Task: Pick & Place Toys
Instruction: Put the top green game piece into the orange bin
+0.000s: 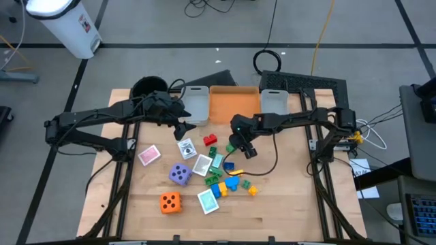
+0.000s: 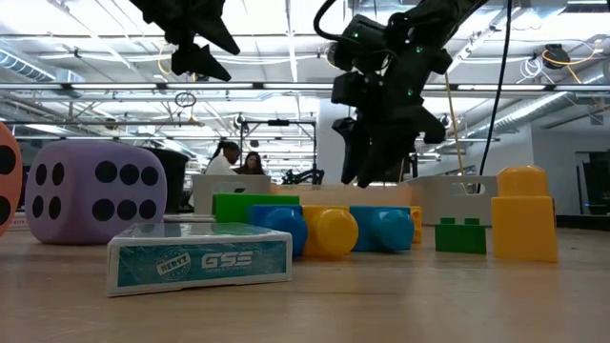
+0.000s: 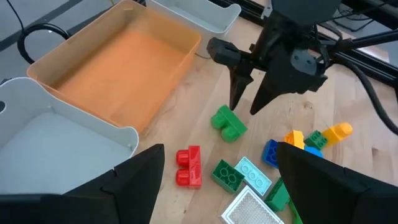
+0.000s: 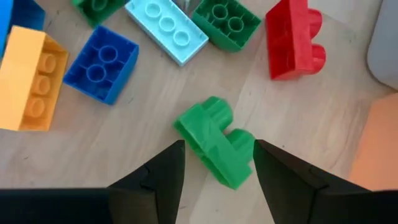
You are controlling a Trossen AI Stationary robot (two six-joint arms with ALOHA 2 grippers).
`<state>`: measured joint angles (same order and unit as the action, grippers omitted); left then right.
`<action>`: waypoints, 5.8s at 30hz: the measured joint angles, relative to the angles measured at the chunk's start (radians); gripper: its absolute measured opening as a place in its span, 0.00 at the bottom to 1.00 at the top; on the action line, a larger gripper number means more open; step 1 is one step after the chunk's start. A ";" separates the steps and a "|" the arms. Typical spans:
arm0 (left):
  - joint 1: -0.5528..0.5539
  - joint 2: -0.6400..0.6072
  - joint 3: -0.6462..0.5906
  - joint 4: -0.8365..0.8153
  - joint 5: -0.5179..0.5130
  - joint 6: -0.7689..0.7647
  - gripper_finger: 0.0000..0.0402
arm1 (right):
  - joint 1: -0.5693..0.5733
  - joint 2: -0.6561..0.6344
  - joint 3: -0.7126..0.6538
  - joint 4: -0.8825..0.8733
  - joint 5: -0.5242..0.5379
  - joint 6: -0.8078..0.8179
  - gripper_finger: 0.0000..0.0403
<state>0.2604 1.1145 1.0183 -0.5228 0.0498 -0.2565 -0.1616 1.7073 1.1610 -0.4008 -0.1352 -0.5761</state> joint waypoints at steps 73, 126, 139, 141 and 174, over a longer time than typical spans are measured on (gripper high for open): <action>0.001 0.000 0.000 0.003 0.000 -0.023 0.77 | -0.043 0.128 0.002 0.098 0.035 0.073 0.02; 0.032 0.015 0.000 0.532 0.166 -0.018 0.77 | -0.104 -0.188 0.005 0.877 -0.239 0.890 0.02; 0.033 0.140 0.000 0.717 0.281 -0.126 0.77 | -0.103 -0.188 0.005 0.925 -0.237 0.886 0.02; 0.033 0.161 -0.001 0.750 0.300 -0.144 0.77 | -0.103 -0.188 0.005 0.925 -0.237 0.883 0.02; 0.033 0.187 0.000 0.849 0.289 -0.145 0.77 | -0.103 -0.188 0.006 0.920 -0.237 0.878 0.02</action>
<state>0.2935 1.3014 1.0180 0.3264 0.3386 -0.4020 -0.2646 1.5188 1.1667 0.5194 -0.3725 0.3019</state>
